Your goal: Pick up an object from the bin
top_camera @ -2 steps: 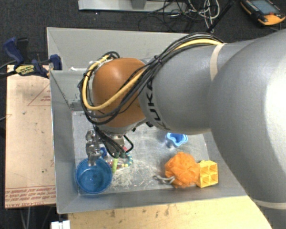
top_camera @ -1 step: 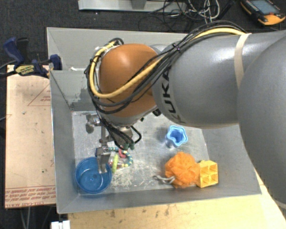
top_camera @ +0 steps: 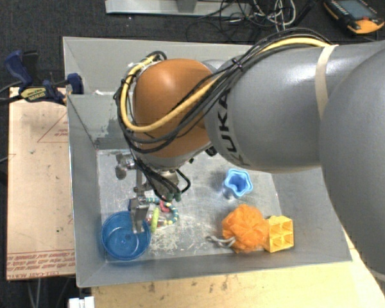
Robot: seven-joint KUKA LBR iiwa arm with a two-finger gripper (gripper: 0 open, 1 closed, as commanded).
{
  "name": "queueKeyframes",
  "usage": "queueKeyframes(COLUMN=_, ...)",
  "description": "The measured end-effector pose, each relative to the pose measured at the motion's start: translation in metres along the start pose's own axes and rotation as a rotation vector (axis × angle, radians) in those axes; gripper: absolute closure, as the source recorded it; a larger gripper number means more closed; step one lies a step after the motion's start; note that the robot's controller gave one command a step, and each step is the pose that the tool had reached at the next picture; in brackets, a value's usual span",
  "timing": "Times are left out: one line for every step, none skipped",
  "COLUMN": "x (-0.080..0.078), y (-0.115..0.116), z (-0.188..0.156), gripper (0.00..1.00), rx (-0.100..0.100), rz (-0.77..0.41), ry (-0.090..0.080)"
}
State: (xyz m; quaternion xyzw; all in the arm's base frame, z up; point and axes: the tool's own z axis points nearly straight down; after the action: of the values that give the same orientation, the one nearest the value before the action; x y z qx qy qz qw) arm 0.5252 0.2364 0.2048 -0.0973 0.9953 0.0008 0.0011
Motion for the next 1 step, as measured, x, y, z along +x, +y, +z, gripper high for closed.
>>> queueKeyframes(x=0.0078, y=-0.0002, z=0.0157, gripper=0.0, rx=-0.001, rz=-0.062, ry=-0.007)
